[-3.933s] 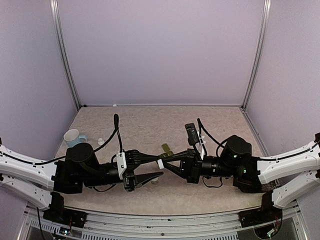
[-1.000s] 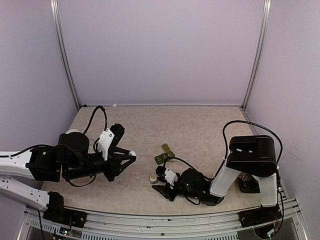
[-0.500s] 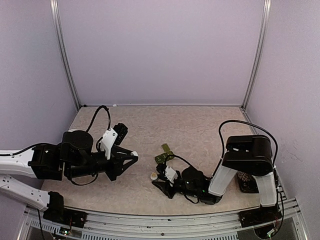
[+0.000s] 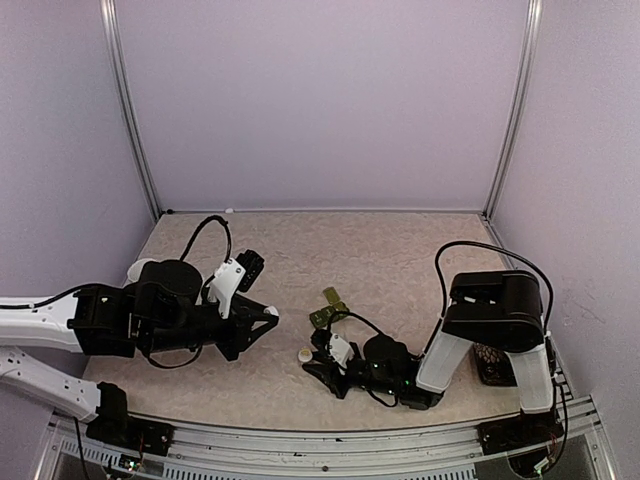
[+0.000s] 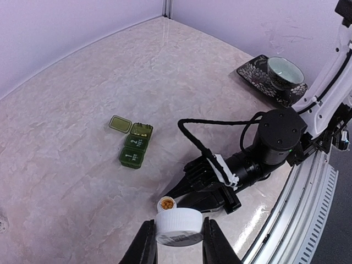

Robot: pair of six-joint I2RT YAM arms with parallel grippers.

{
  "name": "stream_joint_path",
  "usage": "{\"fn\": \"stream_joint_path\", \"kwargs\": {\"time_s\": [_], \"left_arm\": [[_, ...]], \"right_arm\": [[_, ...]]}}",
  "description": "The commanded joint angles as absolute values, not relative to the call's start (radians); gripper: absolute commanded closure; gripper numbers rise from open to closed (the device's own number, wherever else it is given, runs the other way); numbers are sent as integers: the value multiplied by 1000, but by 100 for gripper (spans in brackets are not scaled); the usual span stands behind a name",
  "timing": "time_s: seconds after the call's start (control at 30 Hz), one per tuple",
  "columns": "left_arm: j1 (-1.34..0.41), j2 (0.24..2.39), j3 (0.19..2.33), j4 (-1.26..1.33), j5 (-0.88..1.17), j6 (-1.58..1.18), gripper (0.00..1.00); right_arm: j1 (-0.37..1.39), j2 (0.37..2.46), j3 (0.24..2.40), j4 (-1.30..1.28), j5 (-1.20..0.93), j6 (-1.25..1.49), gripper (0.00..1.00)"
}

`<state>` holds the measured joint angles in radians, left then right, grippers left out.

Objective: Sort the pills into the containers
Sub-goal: Pick up the pill bottle from the center of the board.

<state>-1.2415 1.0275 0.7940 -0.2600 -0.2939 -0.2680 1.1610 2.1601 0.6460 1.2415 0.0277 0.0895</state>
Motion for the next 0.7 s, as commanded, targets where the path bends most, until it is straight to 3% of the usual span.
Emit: {"fn": "stream_joint_path", "kwargs": {"time_s": [0.0, 0.67], "left_arm": [[-1203, 1045, 829, -292, -257, -291, 77], [-1100, 1308, 875, -324, 29, -236, 77]], "right_arm": [[1154, 2176, 626, 1266, 10, 85, 75], [1192, 2093, 550, 1263, 59, 53, 75]]}}
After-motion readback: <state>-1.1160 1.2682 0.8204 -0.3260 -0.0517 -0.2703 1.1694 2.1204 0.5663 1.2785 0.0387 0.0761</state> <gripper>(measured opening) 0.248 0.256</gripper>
